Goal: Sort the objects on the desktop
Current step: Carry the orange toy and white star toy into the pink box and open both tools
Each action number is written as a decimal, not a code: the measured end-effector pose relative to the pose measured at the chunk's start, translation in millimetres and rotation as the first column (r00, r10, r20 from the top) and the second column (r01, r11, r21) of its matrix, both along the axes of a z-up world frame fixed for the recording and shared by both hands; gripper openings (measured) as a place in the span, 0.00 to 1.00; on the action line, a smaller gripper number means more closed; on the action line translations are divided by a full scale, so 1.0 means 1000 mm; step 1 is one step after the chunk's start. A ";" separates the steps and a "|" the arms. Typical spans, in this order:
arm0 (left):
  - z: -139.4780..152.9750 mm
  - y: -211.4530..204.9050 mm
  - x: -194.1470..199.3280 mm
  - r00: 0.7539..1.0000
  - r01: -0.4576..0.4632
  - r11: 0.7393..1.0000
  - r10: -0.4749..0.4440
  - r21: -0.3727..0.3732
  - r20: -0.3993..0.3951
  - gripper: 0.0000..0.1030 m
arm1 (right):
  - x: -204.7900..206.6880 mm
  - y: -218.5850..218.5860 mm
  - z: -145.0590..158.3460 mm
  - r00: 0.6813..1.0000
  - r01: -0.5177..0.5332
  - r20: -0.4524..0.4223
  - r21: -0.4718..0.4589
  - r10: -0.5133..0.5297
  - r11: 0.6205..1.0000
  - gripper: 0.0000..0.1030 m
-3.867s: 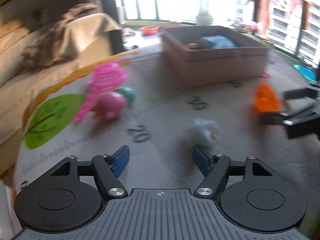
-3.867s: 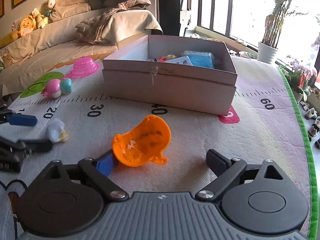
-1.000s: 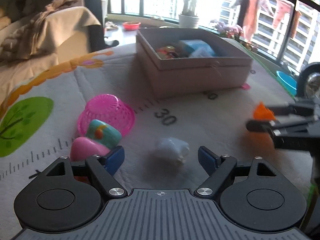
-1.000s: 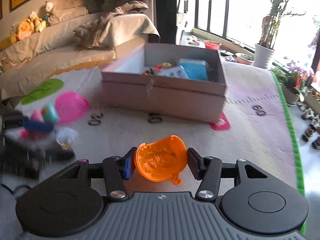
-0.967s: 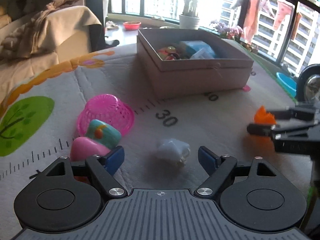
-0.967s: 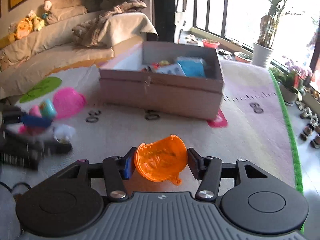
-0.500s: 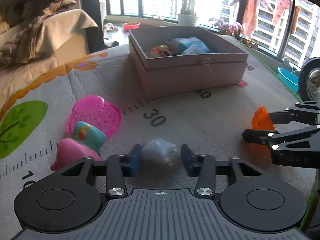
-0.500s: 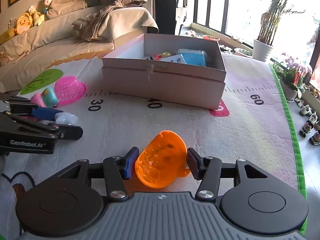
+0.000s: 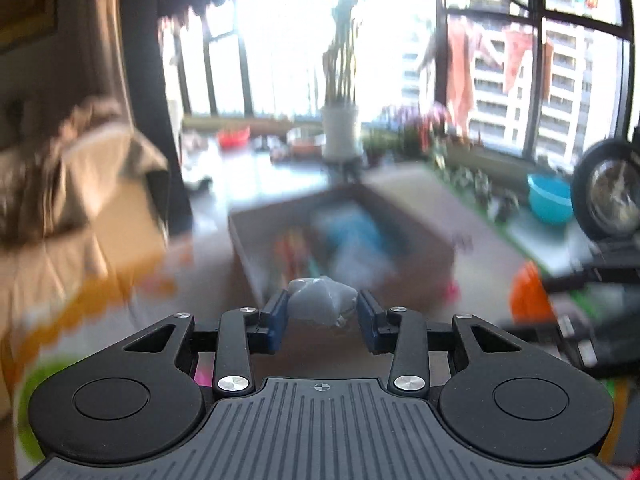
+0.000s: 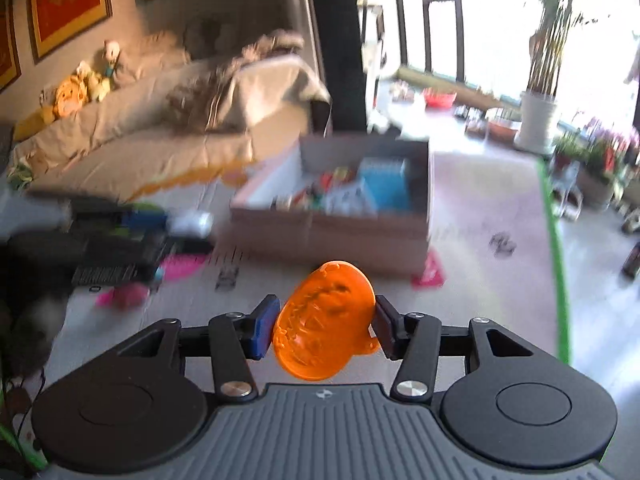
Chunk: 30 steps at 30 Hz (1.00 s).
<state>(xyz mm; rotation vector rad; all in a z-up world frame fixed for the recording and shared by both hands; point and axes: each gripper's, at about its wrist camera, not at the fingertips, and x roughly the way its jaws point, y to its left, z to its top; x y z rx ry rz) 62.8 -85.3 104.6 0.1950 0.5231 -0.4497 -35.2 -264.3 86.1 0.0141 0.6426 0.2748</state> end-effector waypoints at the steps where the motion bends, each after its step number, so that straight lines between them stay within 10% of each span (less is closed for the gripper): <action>1: 0.002 -0.006 0.011 1.000 0.001 1.000 -0.001 -0.006 0.017 0.41 | 0.001 0.000 0.004 1.000 0.004 0.016 -0.006 -0.004 1.000 0.49; 8: -0.029 -0.012 0.056 0.995 -0.072 0.997 0.073 0.017 -0.066 0.51 | 0.007 -0.006 0.007 0.999 0.034 0.024 -0.039 -0.033 0.999 0.49; 18: -0.040 0.042 -0.029 0.987 -0.087 0.996 0.082 -0.034 -0.137 0.93 | 0.063 0.000 0.012 1.000 0.015 0.010 -0.044 -0.014 0.999 0.49; 30: -0.049 0.095 -0.052 0.959 -0.239 0.970 0.243 0.043 -0.143 0.95 | 0.222 0.061 -0.002 0.995 0.080 -0.048 -0.104 -0.085 0.991 0.51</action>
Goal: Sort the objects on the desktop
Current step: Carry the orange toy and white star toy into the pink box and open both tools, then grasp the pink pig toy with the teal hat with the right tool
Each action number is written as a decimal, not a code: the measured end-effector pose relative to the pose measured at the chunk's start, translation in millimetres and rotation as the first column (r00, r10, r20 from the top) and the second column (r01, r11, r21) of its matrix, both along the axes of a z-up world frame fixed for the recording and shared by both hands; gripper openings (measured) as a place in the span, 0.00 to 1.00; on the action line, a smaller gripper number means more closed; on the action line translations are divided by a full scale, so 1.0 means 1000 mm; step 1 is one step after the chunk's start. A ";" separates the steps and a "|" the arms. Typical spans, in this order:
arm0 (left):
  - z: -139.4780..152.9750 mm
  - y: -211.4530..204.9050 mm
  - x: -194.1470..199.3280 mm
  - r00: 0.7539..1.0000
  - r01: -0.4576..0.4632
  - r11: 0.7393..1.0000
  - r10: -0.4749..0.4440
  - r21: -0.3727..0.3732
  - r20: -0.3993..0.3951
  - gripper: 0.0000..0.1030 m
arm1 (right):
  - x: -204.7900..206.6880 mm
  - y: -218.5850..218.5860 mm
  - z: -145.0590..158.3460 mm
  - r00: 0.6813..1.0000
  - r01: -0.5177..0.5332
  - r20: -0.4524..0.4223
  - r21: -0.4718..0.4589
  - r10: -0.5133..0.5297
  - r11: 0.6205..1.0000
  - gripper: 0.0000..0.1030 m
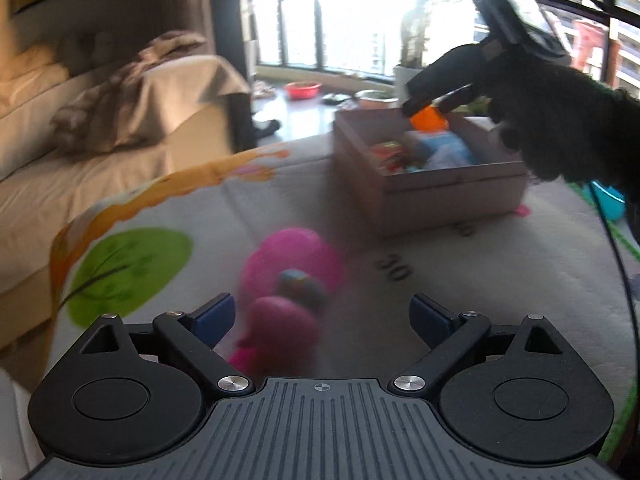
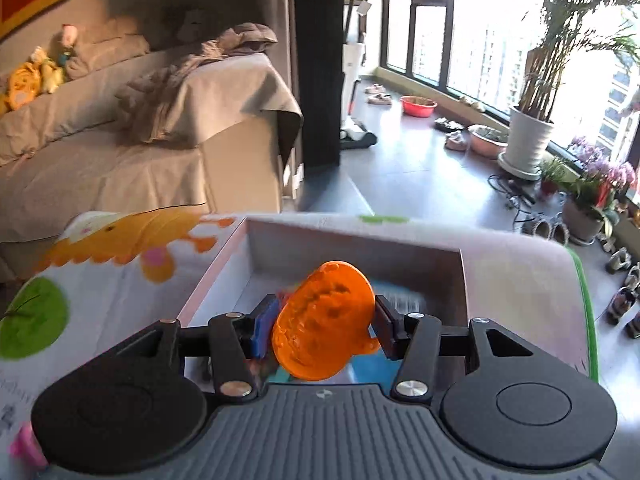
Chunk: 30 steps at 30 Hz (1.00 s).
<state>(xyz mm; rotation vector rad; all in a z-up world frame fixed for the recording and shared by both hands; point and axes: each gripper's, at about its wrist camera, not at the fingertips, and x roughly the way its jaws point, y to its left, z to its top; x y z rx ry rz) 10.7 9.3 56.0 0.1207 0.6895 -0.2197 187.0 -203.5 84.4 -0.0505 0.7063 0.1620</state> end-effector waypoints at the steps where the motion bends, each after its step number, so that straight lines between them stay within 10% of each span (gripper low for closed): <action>1: -0.001 0.004 0.001 1.000 -0.018 1.000 0.018 0.001 -0.007 0.95 | 0.004 0.000 -0.001 1.000 0.010 -0.007 0.008 -0.010 1.000 0.52; 12: -0.023 -0.006 0.011 0.994 0.006 0.999 -0.011 -0.042 -0.111 0.96 | -0.084 -0.036 0.001 1.000 0.005 0.008 0.097 -0.006 0.995 0.75; 23: -0.024 -0.074 0.009 0.946 0.278 0.944 -0.301 -0.174 -0.118 0.96 | -0.166 -0.080 -0.023 0.994 0.112 0.009 0.085 -0.113 0.990 0.81; 30: -0.017 -0.049 0.013 0.995 0.069 0.996 -0.072 -0.049 -0.062 0.97 | -0.177 -0.085 -0.034 0.990 0.141 -0.001 0.105 -0.142 0.984 0.86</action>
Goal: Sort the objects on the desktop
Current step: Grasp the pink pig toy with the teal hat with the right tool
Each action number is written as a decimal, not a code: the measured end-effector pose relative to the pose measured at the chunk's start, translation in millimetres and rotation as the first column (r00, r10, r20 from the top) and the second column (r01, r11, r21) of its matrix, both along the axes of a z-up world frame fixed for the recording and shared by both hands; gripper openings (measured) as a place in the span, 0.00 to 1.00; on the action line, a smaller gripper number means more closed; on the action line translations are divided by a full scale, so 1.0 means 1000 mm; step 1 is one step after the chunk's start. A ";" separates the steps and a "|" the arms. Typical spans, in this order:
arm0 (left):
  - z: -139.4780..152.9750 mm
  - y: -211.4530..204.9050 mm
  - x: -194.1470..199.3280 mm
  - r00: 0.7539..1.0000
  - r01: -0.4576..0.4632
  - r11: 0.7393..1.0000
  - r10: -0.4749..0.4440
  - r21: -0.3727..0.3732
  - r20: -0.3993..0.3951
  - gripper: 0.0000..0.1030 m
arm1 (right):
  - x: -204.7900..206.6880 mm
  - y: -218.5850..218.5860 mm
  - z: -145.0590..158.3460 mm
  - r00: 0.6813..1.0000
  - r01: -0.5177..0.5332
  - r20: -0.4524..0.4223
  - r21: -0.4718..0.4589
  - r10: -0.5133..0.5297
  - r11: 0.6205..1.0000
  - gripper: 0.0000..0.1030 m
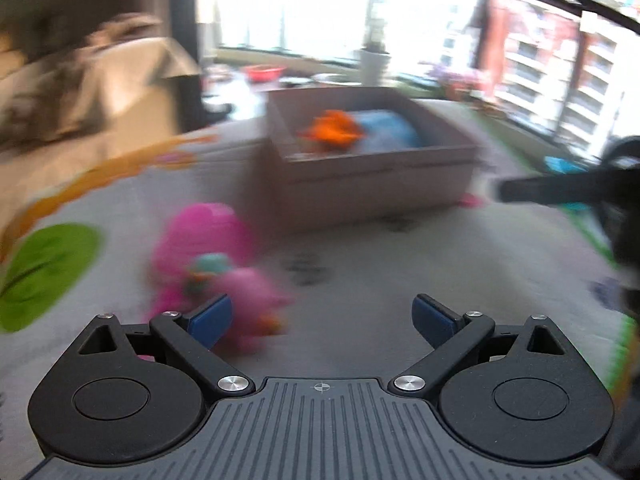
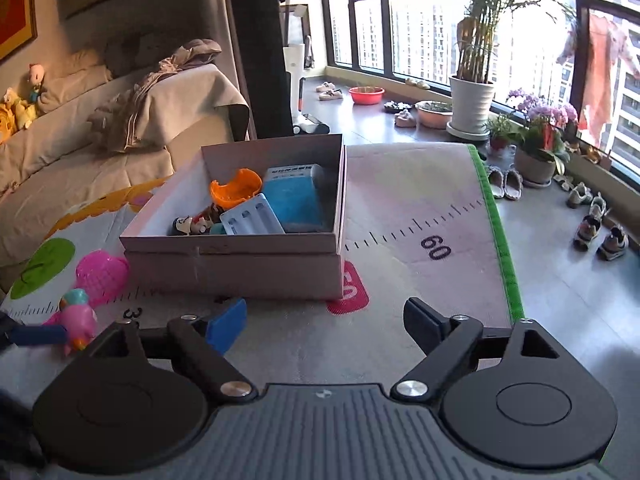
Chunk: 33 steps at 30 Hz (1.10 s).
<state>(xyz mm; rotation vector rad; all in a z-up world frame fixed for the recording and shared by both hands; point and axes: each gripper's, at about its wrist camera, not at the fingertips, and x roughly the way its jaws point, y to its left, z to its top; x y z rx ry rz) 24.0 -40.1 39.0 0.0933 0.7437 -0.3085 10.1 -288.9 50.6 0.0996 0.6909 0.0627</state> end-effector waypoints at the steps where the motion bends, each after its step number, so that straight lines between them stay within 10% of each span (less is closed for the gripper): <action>1: -0.002 0.007 0.002 0.999 -0.044 0.999 0.044 0.008 -0.006 0.97 | 0.000 0.001 -0.002 1.000 -0.002 -0.003 0.011 0.002 1.000 0.86; 6: -0.010 0.019 0.010 0.992 -0.100 0.995 0.100 0.003 -0.072 0.97 | 0.003 0.014 -0.011 0.999 -0.030 -0.020 0.031 0.031 0.999 0.86; 18: -0.024 -0.033 -0.011 0.975 0.201 0.976 -0.208 -0.083 -0.080 0.99 | -0.004 0.021 -0.009 1.000 -0.018 -0.004 -0.014 0.018 1.000 0.91; 25: 0.000 0.027 -0.016 0.999 -0.033 0.999 0.032 -0.034 -0.012 0.99 | -0.018 0.037 -0.007 0.993 -0.121 -0.001 -0.007 0.121 0.993 0.92; 33: 0.005 0.087 0.003 0.945 -0.323 0.946 0.324 0.028 -0.040 0.99 | -0.016 0.131 -0.010 0.904 -0.423 0.031 -0.085 0.427 0.902 0.91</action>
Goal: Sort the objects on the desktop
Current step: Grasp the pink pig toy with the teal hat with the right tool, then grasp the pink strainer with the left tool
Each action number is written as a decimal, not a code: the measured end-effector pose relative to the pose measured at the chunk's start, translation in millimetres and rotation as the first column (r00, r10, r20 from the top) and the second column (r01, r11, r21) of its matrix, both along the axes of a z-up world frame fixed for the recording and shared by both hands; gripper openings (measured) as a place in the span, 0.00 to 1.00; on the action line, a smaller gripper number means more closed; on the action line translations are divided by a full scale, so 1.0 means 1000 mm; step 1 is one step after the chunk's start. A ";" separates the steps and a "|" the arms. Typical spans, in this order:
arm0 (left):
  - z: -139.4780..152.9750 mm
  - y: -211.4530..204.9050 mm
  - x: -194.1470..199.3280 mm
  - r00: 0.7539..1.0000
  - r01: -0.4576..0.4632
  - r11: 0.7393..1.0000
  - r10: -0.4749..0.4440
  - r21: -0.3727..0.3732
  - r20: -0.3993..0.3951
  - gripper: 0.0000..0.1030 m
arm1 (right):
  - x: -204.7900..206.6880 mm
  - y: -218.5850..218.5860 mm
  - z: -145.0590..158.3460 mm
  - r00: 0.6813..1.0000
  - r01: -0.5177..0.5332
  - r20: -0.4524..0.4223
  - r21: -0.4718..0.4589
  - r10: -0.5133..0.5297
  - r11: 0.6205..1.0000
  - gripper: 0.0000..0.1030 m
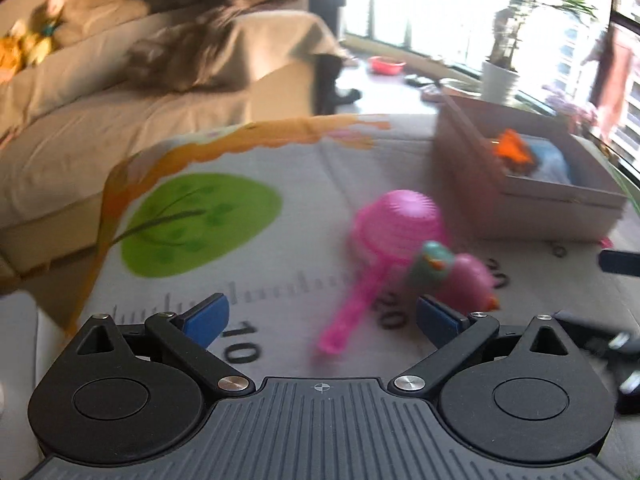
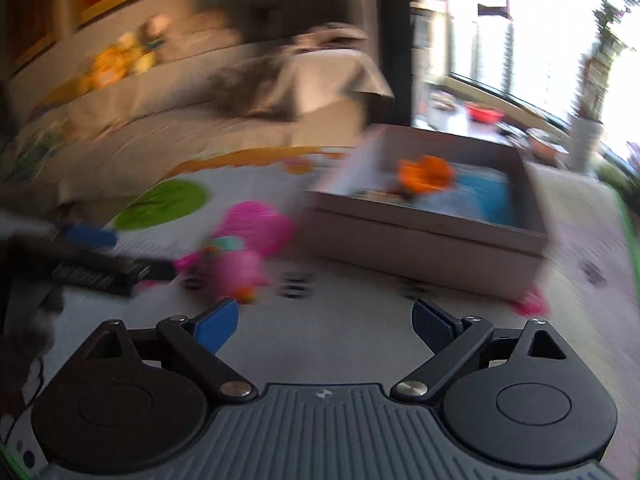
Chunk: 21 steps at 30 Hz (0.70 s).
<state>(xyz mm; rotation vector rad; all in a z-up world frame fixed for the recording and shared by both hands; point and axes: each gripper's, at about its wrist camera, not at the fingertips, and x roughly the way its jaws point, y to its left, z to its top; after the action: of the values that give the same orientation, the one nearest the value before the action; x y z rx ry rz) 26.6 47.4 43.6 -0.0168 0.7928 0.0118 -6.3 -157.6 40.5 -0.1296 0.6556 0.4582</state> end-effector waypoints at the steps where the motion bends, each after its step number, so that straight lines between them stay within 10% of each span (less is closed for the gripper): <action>1: -0.001 0.005 0.002 1.000 -0.009 1.000 0.009 -0.004 -0.007 0.99 | 0.003 0.012 -0.001 1.000 -0.027 0.007 -0.019 0.028 0.999 0.91; 9: -0.006 0.016 0.002 1.000 -0.025 1.000 0.025 0.000 -0.015 0.99 | 0.030 0.069 -0.020 0.989 -0.144 0.008 -0.135 0.147 0.980 0.49; 21: -0.021 -0.012 0.004 0.989 0.147 0.989 -0.148 -0.029 -0.004 0.99 | 0.016 -0.044 -0.007 0.981 0.187 -0.040 -0.094 -0.191 0.978 0.42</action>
<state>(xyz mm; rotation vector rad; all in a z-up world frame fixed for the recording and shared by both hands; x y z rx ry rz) 30.5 35.3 22.7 0.0146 0.7986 -0.1399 9.3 -202.1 33.1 -0.1398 0.7294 0.2492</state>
